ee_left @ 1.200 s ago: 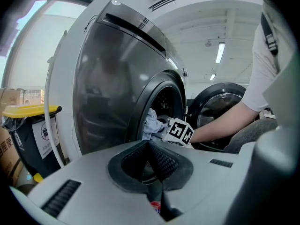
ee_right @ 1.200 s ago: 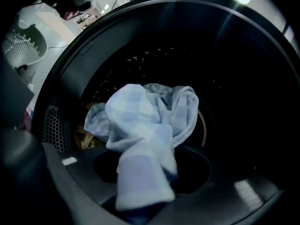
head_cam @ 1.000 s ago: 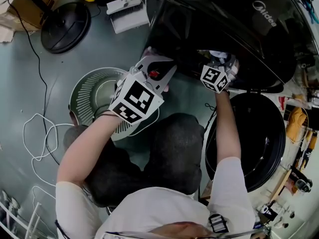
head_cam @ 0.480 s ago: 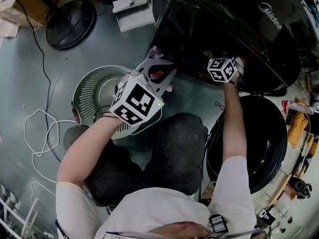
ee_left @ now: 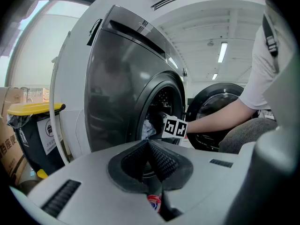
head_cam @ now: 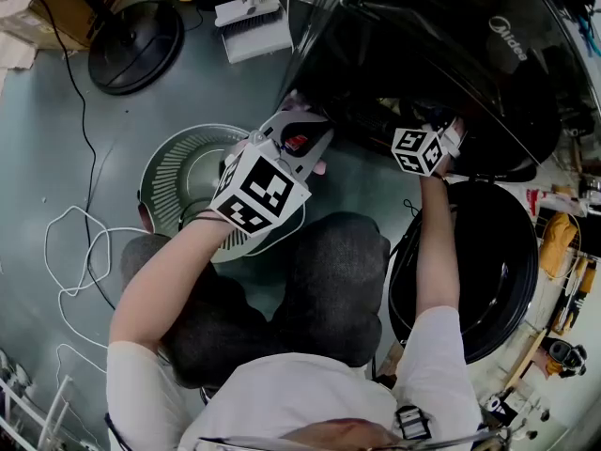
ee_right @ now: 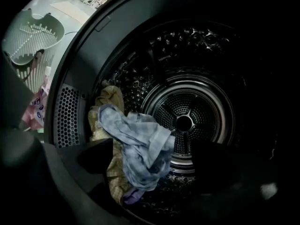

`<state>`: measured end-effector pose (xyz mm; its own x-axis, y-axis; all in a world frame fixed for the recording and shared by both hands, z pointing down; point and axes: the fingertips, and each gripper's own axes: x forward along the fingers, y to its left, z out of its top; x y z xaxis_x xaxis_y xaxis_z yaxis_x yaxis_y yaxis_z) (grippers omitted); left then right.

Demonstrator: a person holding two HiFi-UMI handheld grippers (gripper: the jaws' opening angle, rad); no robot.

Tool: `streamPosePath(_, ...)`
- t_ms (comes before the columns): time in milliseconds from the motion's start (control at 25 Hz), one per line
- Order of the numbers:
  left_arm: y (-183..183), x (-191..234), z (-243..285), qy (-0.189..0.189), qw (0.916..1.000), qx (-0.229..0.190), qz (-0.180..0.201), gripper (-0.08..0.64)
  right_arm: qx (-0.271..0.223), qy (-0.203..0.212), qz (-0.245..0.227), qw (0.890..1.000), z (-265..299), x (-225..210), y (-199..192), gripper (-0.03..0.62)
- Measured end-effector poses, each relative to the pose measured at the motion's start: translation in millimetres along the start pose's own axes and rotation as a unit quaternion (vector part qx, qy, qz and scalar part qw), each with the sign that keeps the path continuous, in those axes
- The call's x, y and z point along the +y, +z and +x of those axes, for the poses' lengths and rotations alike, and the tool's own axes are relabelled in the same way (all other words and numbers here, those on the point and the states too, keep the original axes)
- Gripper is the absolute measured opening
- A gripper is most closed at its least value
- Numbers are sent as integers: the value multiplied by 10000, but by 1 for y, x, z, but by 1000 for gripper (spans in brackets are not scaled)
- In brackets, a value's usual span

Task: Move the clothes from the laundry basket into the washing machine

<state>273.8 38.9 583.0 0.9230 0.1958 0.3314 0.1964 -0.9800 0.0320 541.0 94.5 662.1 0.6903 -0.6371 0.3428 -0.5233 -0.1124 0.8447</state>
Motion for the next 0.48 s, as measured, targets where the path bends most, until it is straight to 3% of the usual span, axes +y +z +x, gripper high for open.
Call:
streamPosePath(240, 0, -3, 0, -45, 10000, -34, 42, 5, -121, 73, 267, 9995, -19, 5, 10, 520)
streamPosePath(360, 4, -3, 0, -121, 9998, -111, -112, 5, -157, 90, 319, 9993, -29, 3, 15, 511)
streamPosePath(480, 6, -1, -1, -137, 9997, -144, -147, 5, -220, 55, 398, 9989, -40, -2, 22, 421)
